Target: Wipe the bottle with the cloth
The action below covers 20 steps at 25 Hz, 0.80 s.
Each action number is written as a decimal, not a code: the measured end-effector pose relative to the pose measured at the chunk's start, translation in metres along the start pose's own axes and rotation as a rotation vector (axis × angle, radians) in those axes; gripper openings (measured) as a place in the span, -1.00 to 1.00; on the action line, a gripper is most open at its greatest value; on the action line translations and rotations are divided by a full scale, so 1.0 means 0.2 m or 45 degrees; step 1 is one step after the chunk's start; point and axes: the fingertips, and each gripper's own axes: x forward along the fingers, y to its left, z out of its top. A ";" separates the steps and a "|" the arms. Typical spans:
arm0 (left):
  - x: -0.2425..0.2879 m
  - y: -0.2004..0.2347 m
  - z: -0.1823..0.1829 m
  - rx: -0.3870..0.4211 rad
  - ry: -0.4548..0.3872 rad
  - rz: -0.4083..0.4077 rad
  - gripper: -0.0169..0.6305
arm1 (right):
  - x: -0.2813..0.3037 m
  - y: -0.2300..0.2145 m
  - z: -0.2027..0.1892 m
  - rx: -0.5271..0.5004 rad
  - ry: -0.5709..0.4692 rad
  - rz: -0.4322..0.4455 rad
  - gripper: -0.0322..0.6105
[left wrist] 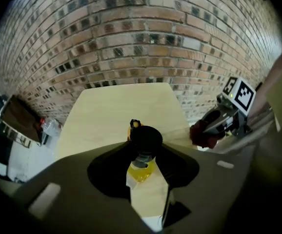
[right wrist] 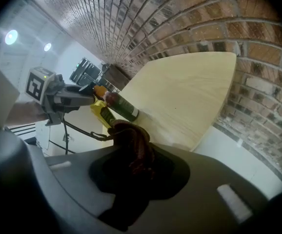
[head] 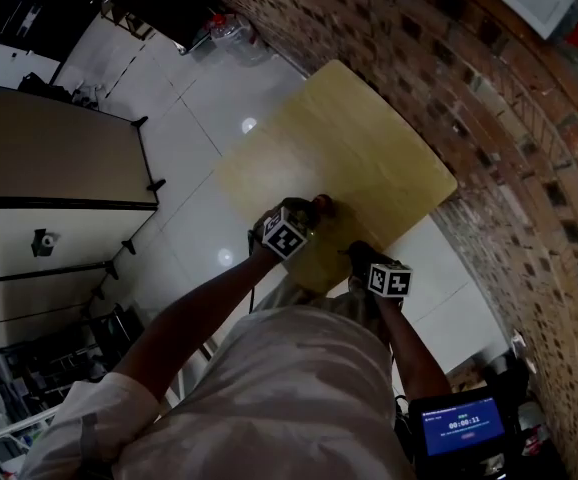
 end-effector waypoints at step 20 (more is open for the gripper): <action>0.00 -0.15 0.20 -0.186 -0.487 -0.138 -0.41 | -0.13 -0.01 0.16 0.032 -0.146 0.049 -0.66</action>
